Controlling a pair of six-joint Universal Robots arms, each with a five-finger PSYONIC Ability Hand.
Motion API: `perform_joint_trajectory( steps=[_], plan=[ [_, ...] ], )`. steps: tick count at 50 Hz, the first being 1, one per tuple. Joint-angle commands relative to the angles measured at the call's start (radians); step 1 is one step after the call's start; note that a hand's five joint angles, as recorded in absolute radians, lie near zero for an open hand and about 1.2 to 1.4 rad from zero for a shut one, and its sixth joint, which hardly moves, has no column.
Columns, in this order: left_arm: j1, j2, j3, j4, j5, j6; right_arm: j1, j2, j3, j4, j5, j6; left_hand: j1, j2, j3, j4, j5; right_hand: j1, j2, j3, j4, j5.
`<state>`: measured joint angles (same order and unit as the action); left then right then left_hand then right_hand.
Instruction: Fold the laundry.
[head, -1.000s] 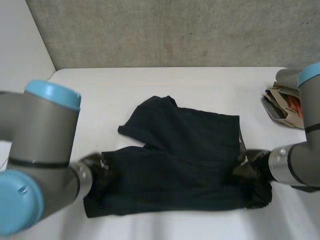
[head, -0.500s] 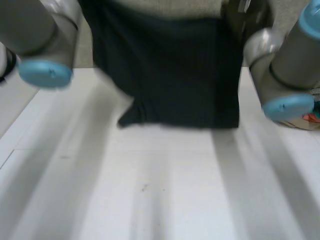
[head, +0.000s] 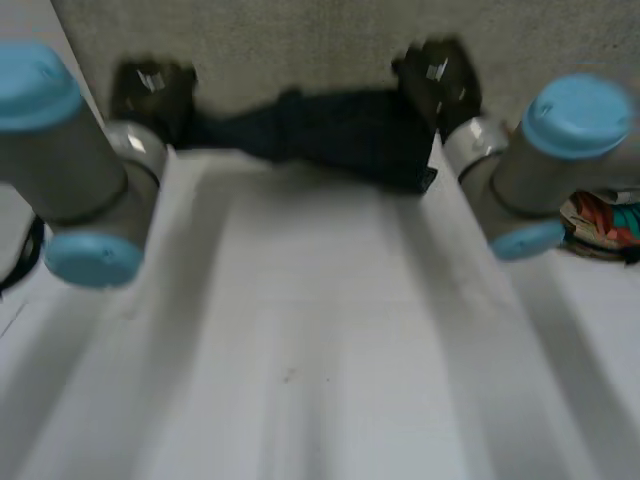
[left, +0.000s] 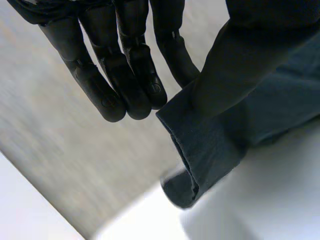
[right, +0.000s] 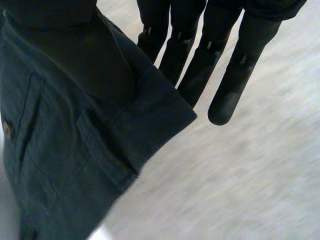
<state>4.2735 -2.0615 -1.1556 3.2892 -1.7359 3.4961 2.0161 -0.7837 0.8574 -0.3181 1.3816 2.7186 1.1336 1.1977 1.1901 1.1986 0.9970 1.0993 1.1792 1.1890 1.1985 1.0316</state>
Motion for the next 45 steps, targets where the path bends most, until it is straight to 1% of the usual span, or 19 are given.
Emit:
perform_joint_trajectory(
  steps=[1, 3, 7, 11, 14, 15, 18, 19, 22, 23, 27, 29, 33, 36, 37, 39, 40, 43, 45],
  plan=[
    [-0.038, -0.068, -0.183, -0.031, -0.014, -0.002, 0.000, 0.090, 0.140, 0.126, -0.038, -0.095, 0.263, 0.199, 0.206, 0.198, 0.225, 0.297, 0.217, 0.207, 0.198, 0.190],
    [-0.040, -0.062, -0.210, -0.042, -0.014, -0.002, -0.002, 0.083, 0.176, 0.154, -0.039, -0.114, 0.263, 0.199, 0.206, 0.198, 0.225, 0.297, 0.217, 0.207, 0.198, 0.190],
    [-0.035, -0.025, -0.263, -0.086, 0.001, 0.011, -0.007, 0.025, 0.264, 0.229, -0.033, -0.128, 0.263, 0.199, 0.206, 0.198, 0.225, 0.297, 0.217, 0.207, 0.198, 0.190],
    [-0.021, 0.052, -0.338, -0.178, 0.045, 0.061, -0.010, -0.069, 0.351, 0.342, -0.032, -0.144, 0.263, 0.199, 0.206, 0.198, 0.225, 0.297, 0.217, 0.207, 0.198, 0.190],
    [-0.015, 0.095, -0.380, -0.247, 0.075, 0.104, -0.010, -0.150, 0.413, 0.460, -0.038, -0.197, 0.263, 0.199, 0.206, 0.198, 0.225, 0.297, 0.217, 0.207, 0.198, 0.190],
    [-0.014, 0.124, -0.407, -0.296, 0.093, 0.131, -0.010, -0.188, 0.436, 0.531, -0.038, -0.236, 0.263, 0.199, 0.206, 0.198, 0.225, 0.297, 0.217, 0.207, 0.198, 0.190],
    [-0.014, 0.165, -0.447, -0.376, 0.118, 0.179, -0.016, -0.236, 0.469, 0.649, -0.038, -0.311, 0.263, 0.199, 0.206, 0.198, 0.225, 0.297, 0.217, 0.207, 0.198, 0.190],
    [-0.018, 0.191, -0.472, -0.443, 0.133, 0.216, -0.022, -0.262, 0.489, 0.722, -0.038, -0.359, 0.263, 0.199, 0.206, 0.198, 0.225, 0.297, 0.217, 0.207, 0.198, 0.190],
    [-0.021, 0.230, -0.510, -0.532, 0.151, 0.270, -0.033, -0.295, 0.520, 0.848, -0.036, -0.440, 0.263, 0.199, 0.206, 0.198, 0.225, 0.297, 0.217, 0.207, 0.198, 0.190],
    [-0.026, 0.250, -0.535, -0.596, 0.176, 0.305, -0.040, -0.313, 0.543, 0.934, -0.033, -0.494, 0.263, 0.199, 0.206, 0.198, 0.225, 0.297, 0.217, 0.207, 0.198, 0.190],
    [-0.044, 0.284, -0.578, -0.710, 0.222, 0.356, -0.069, -0.356, 0.609, 1.066, -0.041, -0.597, 0.263, 0.199, 0.206, 0.198, 0.225, 0.297, 0.217, 0.207, 0.198, 0.190],
    [-0.060, 0.290, -0.581, -0.753, 0.231, 0.374, -0.082, -0.380, 0.644, 1.052, -0.050, -0.620, 0.263, 0.199, 0.206, 0.198, 0.225, 0.297, 0.217, 0.207, 0.198, 0.190],
    [-0.092, 0.288, -0.555, -0.761, 0.204, 0.377, -0.097, -0.399, 0.678, 0.967, -0.050, -0.612, 0.263, 0.199, 0.206, 0.198, 0.225, 0.297, 0.217, 0.207, 0.198, 0.190],
    [-0.115, 0.281, -0.524, -0.766, 0.193, 0.377, -0.109, -0.400, 0.698, 0.929, -0.044, -0.611, -0.135, -0.199, -0.191, -0.200, -0.173, 0.297, 0.217, 0.207, 0.198, 0.190],
    [-0.130, 0.278, -0.500, -0.769, 0.184, 0.377, -0.117, -0.402, 0.709, 0.909, -0.045, -0.606, -0.517, -0.581, -0.573, -0.582, -0.555, 0.297, 0.217, 0.207, 0.198, 0.190],
    [-0.138, 0.279, -0.471, -0.766, 0.179, 0.377, -0.122, -0.402, 0.720, 0.893, -0.049, -0.605, -0.874, -0.938, -0.931, -0.939, -0.912, 0.297, 0.217, 0.207, 0.198, 0.190],
    [-0.139, 0.279, -0.452, -0.761, 0.177, 0.377, -0.122, -0.402, 0.724, 0.884, -0.049, -0.603, -0.959, -1.023, -1.016, -1.024, -0.997, 0.297, 0.217, 0.207, 0.198, 0.190],
    [-0.129, 0.273, -0.357, -0.689, 0.188, 0.370, -0.122, -0.402, 0.739, 0.846, -0.052, -0.583, -0.959, -1.023, -1.016, -1.024, -0.997, 0.297, 0.217, 0.207, 0.198, 0.190],
    [-0.104, 0.253, -0.274, -0.623, 0.197, 0.353, -0.117, -0.404, 0.758, 0.814, -0.052, -0.560, -0.959, -1.023, -1.016, -1.024, -0.997, 0.297, 0.217, 0.207, 0.198, 0.190]
  ],
)
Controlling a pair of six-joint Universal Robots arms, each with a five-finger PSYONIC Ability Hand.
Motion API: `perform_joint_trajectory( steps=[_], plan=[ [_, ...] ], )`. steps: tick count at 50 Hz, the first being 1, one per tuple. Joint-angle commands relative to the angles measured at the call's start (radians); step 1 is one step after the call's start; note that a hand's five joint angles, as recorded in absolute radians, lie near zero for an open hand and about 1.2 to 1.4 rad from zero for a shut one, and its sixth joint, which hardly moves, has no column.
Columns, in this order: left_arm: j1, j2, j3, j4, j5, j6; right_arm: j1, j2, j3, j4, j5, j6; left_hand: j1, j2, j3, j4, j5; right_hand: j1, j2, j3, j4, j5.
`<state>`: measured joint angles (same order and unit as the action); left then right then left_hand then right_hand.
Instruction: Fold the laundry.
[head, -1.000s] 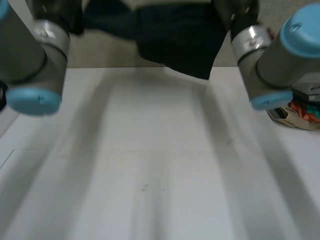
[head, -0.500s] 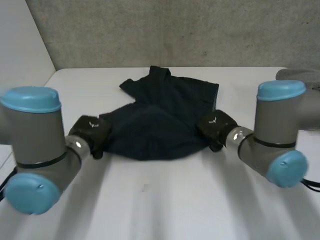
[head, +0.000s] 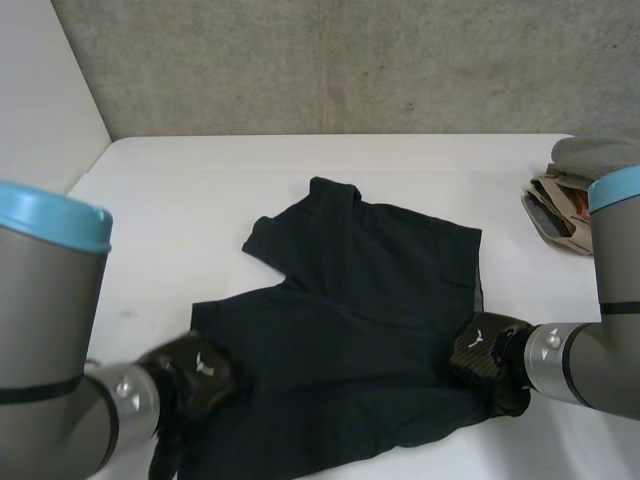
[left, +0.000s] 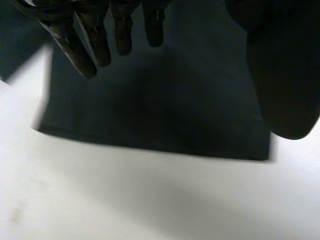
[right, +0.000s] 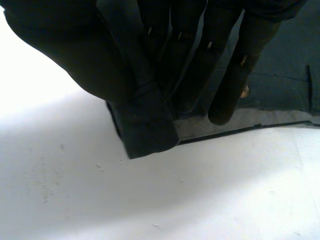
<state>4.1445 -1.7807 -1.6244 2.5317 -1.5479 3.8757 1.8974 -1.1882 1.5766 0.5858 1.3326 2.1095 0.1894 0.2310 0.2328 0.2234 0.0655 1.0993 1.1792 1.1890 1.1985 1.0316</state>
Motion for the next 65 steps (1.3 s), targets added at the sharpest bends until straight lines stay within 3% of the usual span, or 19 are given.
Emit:
perform_joint_trajectory(
  steps=[1, 6, 11, 15, 23, 29, 35, 40, 41, 44, 46, 48, 52, 56, 65],
  plan=[
    [0.035, -0.049, 0.225, 0.157, 0.014, -0.036, 0.003, 0.001, 0.045, -0.102, -0.001, 0.056, -0.015, -0.056, -0.058, -0.049, -0.066, 0.297, 0.217, 0.207, 0.198, 0.190],
    [0.100, -0.207, 0.405, 0.298, 0.081, -0.120, 0.017, -0.011, 0.089, -0.173, 0.002, 0.084, 0.088, 0.046, 0.045, 0.054, 0.037, 0.297, 0.217, 0.207, 0.198, 0.190],
    [0.164, -0.432, 0.633, 0.375, 0.265, -0.203, 0.020, -0.016, 0.129, -0.242, 0.008, 0.092, 0.455, 0.413, 0.411, 0.421, 0.404, 0.297, 0.217, 0.207, 0.198, 0.190],
    [0.186, -0.596, 0.809, 0.377, 0.345, -0.183, 0.016, -0.014, 0.145, -0.270, 0.014, 0.096, 0.514, 0.473, 0.471, 0.480, 0.464, 0.297, 0.217, 0.207, 0.198, 0.190],
    [0.188, -0.845, 1.073, 0.322, 0.342, -0.067, 0.009, -0.014, 0.157, -0.299, 0.017, 0.119, 0.497, 0.455, 0.453, 0.463, 0.446, 0.297, 0.217, 0.207, 0.198, 0.190],
    [0.175, -0.928, 1.149, 0.302, 0.330, -0.010, 0.009, -0.014, 0.157, -0.311, 0.026, 0.129, 0.497, 0.455, 0.453, 0.463, 0.446, 0.297, 0.217, 0.207, 0.198, 0.190],
    [0.158, -0.947, 1.153, 0.308, 0.275, 0.039, 0.009, -0.014, 0.163, -0.320, 0.036, 0.126, 0.376, 0.335, 0.333, 0.342, 0.326, 0.297, 0.217, 0.207, 0.198, 0.190],
    [0.148, -0.959, 1.163, 0.317, 0.247, 0.065, 0.009, -0.013, 0.161, -0.331, 0.036, 0.126, 0.406, 0.364, 0.362, 0.372, 0.355, 0.297, 0.217, 0.207, 0.198, 0.190],
    [0.145, -0.962, 1.166, 0.317, 0.246, 0.070, 0.009, -0.014, 0.163, -0.333, 0.036, 0.126, 0.432, 0.390, 0.388, 0.398, 0.381, 0.297, 0.217, 0.207, 0.198, 0.190],
    [0.140, -0.980, 1.184, 0.309, 0.221, 0.106, 0.009, -0.016, 0.163, -0.333, 0.037, 0.129, 0.792, 0.751, 0.749, 0.758, 0.742, 0.297, 0.217, 0.207, 0.198, 0.190],
    [0.138, -0.990, 1.198, 0.305, 0.181, 0.130, 0.008, -0.017, 0.168, -0.333, 0.036, 0.126, 1.200, 1.158, 1.156, 1.166, 1.149, 0.297, 0.217, 0.207, 0.198, 0.190],
    [0.137, -0.991, 1.204, 0.305, 0.149, 0.139, 0.006, -0.022, 0.171, -0.333, 0.036, 0.126, 1.207, 1.165, 1.163, 1.173, 1.156, 0.297, 0.217, 0.207, 0.198, 0.190],
    [0.128, -0.967, 1.195, 0.308, 0.008, 0.123, 0.006, -0.025, 0.172, -0.334, 0.036, 0.124, 1.207, 1.165, 1.163, 1.173, 1.156, 0.297, 0.217, 0.207, 0.198, 0.190],
    [0.118, -0.918, 1.148, 0.305, -0.177, 0.091, 0.005, -0.027, 0.174, -0.336, 0.036, 0.124, 1.207, 1.165, 1.163, 1.173, 1.156, 0.297, 0.217, 0.207, 0.198, 0.190],
    [0.094, -0.896, 1.075, 0.219, -0.304, 0.076, 0.025, -0.027, 0.174, -0.330, 0.037, 0.129, 1.207, 1.165, 1.163, 1.173, 1.156, 0.297, 0.217, 0.207, 0.198, 0.190]
  ],
)
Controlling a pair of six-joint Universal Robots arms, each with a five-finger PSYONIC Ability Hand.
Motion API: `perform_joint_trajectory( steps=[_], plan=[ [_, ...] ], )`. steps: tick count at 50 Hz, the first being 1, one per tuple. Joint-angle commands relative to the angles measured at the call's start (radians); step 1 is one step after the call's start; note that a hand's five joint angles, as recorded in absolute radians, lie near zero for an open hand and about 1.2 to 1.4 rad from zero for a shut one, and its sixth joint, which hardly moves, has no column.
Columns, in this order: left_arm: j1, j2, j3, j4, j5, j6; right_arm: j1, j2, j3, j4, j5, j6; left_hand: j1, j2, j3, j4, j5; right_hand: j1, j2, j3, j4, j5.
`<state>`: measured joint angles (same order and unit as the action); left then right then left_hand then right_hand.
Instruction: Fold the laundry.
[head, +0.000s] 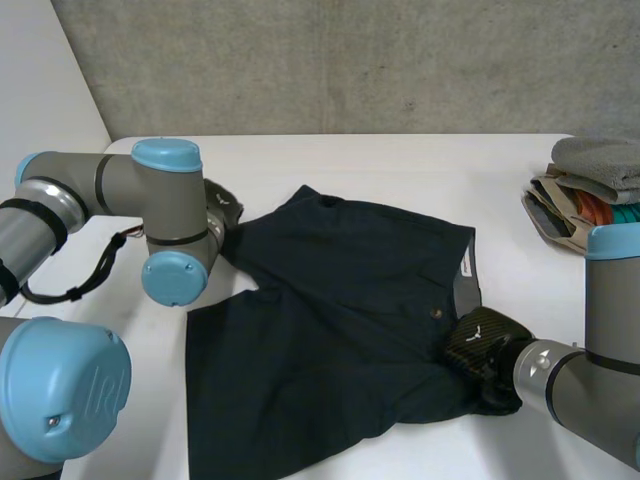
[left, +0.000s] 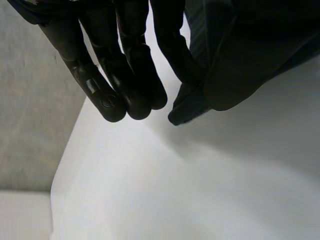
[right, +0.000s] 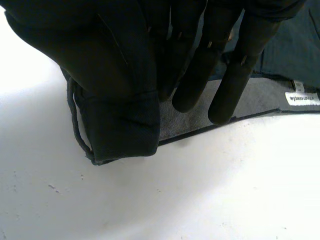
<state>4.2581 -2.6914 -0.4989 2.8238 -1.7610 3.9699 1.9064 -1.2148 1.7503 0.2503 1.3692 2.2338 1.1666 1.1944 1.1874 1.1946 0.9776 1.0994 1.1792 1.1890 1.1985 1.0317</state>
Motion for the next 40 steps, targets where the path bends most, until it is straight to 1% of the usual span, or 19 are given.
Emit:
perform_joint_trajectory(
  steps=[1, 3, 4, 5, 8, 10, 11, 12, 13, 14, 15, 20, 23, 28, 29, 32, 35, 36, 40],
  plan=[
    [-0.023, 0.013, -0.050, -0.078, -0.090, -0.023, 0.017, 0.000, 0.000, 0.006, 0.001, 0.004, 0.230, 0.202, 0.209, 0.202, 0.244, 0.297, 0.217, 0.207, 0.198, 0.190],
    [-0.030, 0.015, -0.050, -0.083, -0.081, -0.044, 0.023, -0.003, 0.000, 0.004, 0.010, 0.006, 0.230, 0.202, 0.209, 0.202, 0.244, 0.297, 0.217, 0.207, 0.198, 0.190],
    [-0.032, 0.016, -0.052, -0.081, -0.077, -0.054, 0.025, -0.005, 0.000, 0.003, 0.013, 0.006, 0.201, 0.173, 0.180, 0.173, 0.215, 0.297, 0.217, 0.207, 0.198, 0.190],
    [-0.035, 0.021, -0.050, -0.078, -0.058, -0.072, 0.025, -0.006, -0.002, 0.003, 0.017, 0.007, 0.102, 0.074, 0.081, 0.074, 0.116, 0.297, 0.217, 0.207, 0.198, 0.190],
    [-0.034, 0.039, -0.052, -0.076, -0.035, -0.098, 0.025, -0.014, -0.002, 0.006, 0.030, 0.010, 0.072, 0.044, 0.051, 0.044, 0.086, 0.297, 0.217, 0.207, 0.198, 0.190],
    [-0.032, 0.059, -0.061, -0.073, -0.006, -0.130, 0.019, -0.019, -0.002, 0.006, 0.037, 0.010, -0.110, -0.137, -0.130, -0.138, -0.095, 0.297, 0.217, 0.207, 0.198, 0.190],
    [-0.034, 0.065, -0.067, -0.073, 0.005, -0.141, 0.017, -0.020, 0.000, 0.006, 0.039, 0.009, -0.250, -0.278, -0.271, -0.278, -0.236, 0.297, 0.217, 0.207, 0.198, 0.190],
    [-0.032, 0.073, -0.073, -0.073, 0.014, -0.153, 0.016, -0.023, 0.000, 0.006, 0.039, 0.009, -0.423, -0.451, -0.444, -0.451, -0.409, 0.297, 0.217, 0.207, 0.198, 0.190],
    [-0.032, 0.096, -0.091, -0.073, 0.034, -0.176, 0.013, -0.026, 0.000, 0.006, 0.039, 0.010, -0.773, -0.801, -0.794, -0.801, -0.759, 0.297, 0.217, 0.207, 0.198, 0.190],
    [-0.029, 0.107, -0.102, -0.073, 0.041, -0.186, 0.011, -0.029, 0.000, 0.007, 0.037, 0.012, -0.902, -0.930, -0.923, -0.930, -0.888, 0.297, 0.217, 0.207, 0.198, 0.190],
    [-0.027, 0.119, -0.115, -0.073, 0.048, -0.193, 0.011, -0.032, 0.000, 0.009, 0.036, 0.012, -0.970, -0.998, -0.991, -0.998, -0.956, 0.297, 0.217, 0.207, 0.198, 0.190],
    [-0.003, 0.232, -0.220, -0.080, 0.078, -0.233, 0.017, -0.046, -0.011, 0.004, 0.027, 0.030, -0.992, -1.020, -1.013, -1.020, -0.978, 0.297, 0.217, 0.207, 0.198, 0.190],
    [0.016, 0.350, -0.341, -0.080, 0.103, -0.271, 0.036, -0.049, -0.031, 0.000, 0.025, 0.072, -0.988, -1.016, -1.009, -1.017, -0.974, 0.297, 0.217, 0.207, 0.198, 0.190],
    [0.028, 0.554, -0.565, -0.093, 0.156, -0.351, 0.074, -0.043, -0.074, -0.002, 0.034, 0.164, -0.868, -0.896, -0.889, -0.896, -0.854, 0.297, 0.217, 0.207, 0.198, 0.190],
    [0.025, 0.623, -0.648, -0.112, 0.172, -0.380, 0.089, -0.040, -0.087, -0.003, 0.042, 0.191, -0.845, -0.873, -0.866, -0.873, -0.830, 0.297, 0.217, 0.207, 0.198, 0.190],
    [0.009, 0.738, -0.809, -0.153, 0.204, -0.432, 0.123, -0.037, -0.124, -0.006, 0.062, 0.246, -0.809, -0.837, -0.830, -0.838, -0.795, 0.297, 0.217, 0.207, 0.198, 0.190],
    [-0.012, 0.809, -0.926, -0.173, 0.219, -0.456, 0.146, -0.029, -0.158, -0.005, 0.071, 0.291, -0.806, -0.834, -0.827, -0.834, -0.792, 0.297, 0.217, 0.207, 0.198, 0.190],
    [-0.032, 0.846, -0.998, -0.179, 0.222, -0.466, 0.160, -0.023, -0.184, -0.002, 0.074, 0.331, -0.806, -0.834, -0.827, -0.834, -0.792, 0.297, 0.217, 0.207, 0.198, 0.190],
    [-0.072, 0.919, -1.133, -0.165, 0.207, -0.482, 0.178, 0.006, -0.257, -0.006, 0.085, 0.427, -0.806, -0.834, -0.827, -0.834, -0.792, 0.297, 0.217, 0.207, 0.198, 0.190]
  ],
)
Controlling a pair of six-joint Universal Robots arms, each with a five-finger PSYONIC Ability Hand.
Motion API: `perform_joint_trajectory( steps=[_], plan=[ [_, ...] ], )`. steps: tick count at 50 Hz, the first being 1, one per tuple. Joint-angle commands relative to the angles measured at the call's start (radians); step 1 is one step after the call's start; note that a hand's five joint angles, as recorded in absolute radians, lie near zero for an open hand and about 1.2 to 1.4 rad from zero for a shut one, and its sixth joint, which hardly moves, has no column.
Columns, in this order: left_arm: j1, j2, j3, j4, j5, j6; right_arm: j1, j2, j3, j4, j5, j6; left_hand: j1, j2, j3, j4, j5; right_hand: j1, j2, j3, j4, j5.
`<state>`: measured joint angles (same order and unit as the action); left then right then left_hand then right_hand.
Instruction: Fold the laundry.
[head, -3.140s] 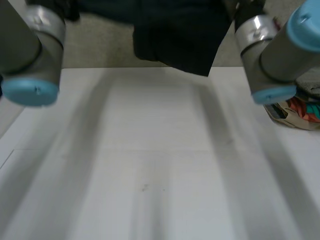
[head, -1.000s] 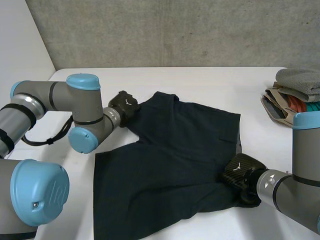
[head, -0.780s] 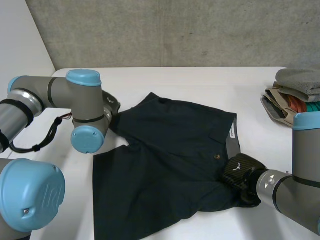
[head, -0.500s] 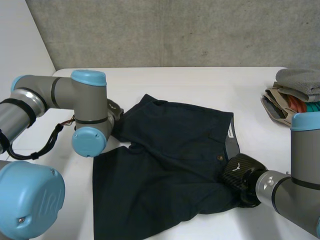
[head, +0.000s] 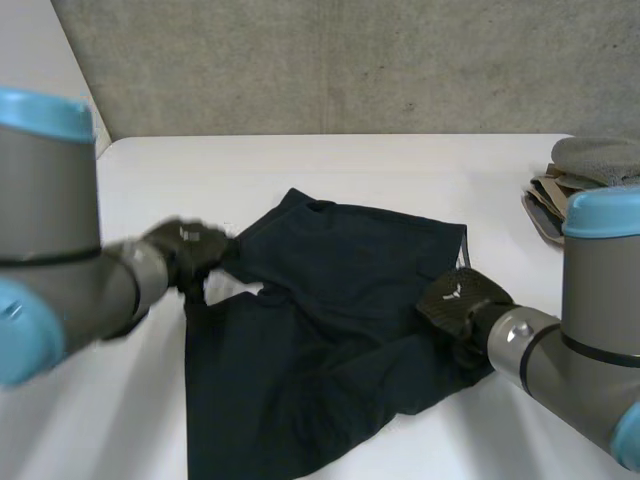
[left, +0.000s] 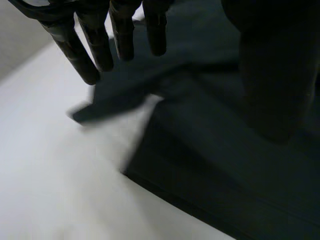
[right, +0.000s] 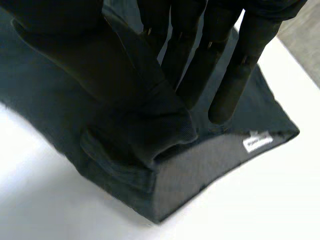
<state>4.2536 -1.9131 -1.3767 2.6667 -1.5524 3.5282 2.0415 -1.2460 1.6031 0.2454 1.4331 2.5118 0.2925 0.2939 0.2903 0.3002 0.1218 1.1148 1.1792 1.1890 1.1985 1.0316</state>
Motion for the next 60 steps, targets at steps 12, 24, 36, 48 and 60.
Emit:
perform_joint_trajectory(
  steps=[12, 24, 36, 48, 60],
  plan=[
    [-0.202, 0.138, -0.358, 0.068, -0.191, -0.130, -0.027, 0.145, -0.265, 0.008, 0.171, 0.393, 0.059, 0.058, 0.061, 0.051, 0.055, 0.281, 0.217, 0.207, 0.198, 0.190],
    [-0.258, -0.024, -0.262, 0.142, -0.265, -0.155, -0.055, 0.125, -0.203, -0.008, 0.179, 0.424, 0.251, 0.250, 0.254, 0.244, 0.248, 0.281, 0.217, 0.207, 0.198, 0.190],
    [-0.247, 0.011, -0.240, 0.237, -0.350, -0.126, -0.116, 0.042, -0.072, 0.051, 0.069, 0.198, 1.104, 1.102, 1.106, 1.096, 1.100, 0.281, 0.217, 0.207, 0.198, 0.190],
    [-0.303, 0.167, -0.420, -0.092, -0.184, 0.123, -0.300, -0.188, 0.254, 0.346, -0.160, -0.594, 1.104, 1.102, 1.106, 1.096, 1.100, 0.281, 0.217, 0.207, 0.198, 0.190],
    [-0.270, 0.020, -0.102, -0.079, -0.299, 0.169, -0.231, -0.124, 0.123, 0.218, -0.148, -0.368, 1.104, 1.102, 1.106, 1.096, 1.100, 0.281, 0.217, 0.207, 0.198, 0.190]
  ],
)
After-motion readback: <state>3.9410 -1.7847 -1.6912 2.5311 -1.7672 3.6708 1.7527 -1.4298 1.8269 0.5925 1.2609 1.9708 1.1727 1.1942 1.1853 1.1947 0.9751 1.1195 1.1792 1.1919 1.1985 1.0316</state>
